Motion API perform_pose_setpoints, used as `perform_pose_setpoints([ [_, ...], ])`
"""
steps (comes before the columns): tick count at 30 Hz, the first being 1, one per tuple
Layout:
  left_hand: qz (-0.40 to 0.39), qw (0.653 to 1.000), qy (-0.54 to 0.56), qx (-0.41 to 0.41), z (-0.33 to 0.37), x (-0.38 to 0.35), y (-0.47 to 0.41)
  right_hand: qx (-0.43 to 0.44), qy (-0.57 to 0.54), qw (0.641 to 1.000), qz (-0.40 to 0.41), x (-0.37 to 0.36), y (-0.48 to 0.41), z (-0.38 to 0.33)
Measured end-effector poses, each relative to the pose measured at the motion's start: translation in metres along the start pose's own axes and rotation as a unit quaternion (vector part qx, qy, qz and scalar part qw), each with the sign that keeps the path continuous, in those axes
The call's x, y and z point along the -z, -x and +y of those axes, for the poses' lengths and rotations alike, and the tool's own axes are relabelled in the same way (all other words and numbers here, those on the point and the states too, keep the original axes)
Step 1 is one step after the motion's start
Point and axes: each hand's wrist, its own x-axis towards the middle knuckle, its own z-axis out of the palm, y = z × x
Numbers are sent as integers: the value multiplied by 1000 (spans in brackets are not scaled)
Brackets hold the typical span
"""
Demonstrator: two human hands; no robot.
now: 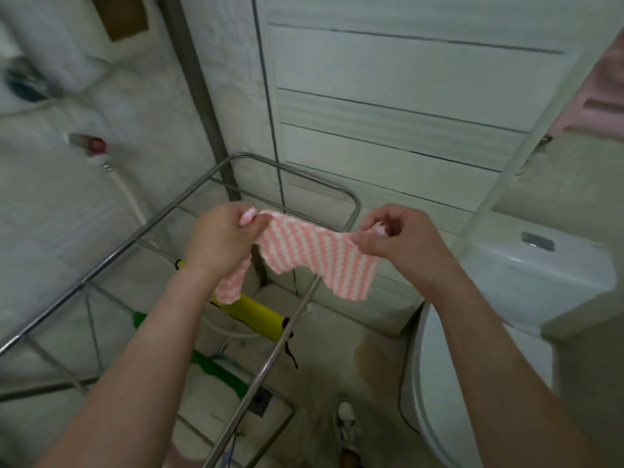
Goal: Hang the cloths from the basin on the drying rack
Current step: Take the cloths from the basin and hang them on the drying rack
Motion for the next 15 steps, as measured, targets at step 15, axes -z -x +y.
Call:
perform_pose_setpoints([
  [15, 57, 992, 43, 104, -58, -36, -102, 75, 111, 990, -41, -39, -110, 27],
])
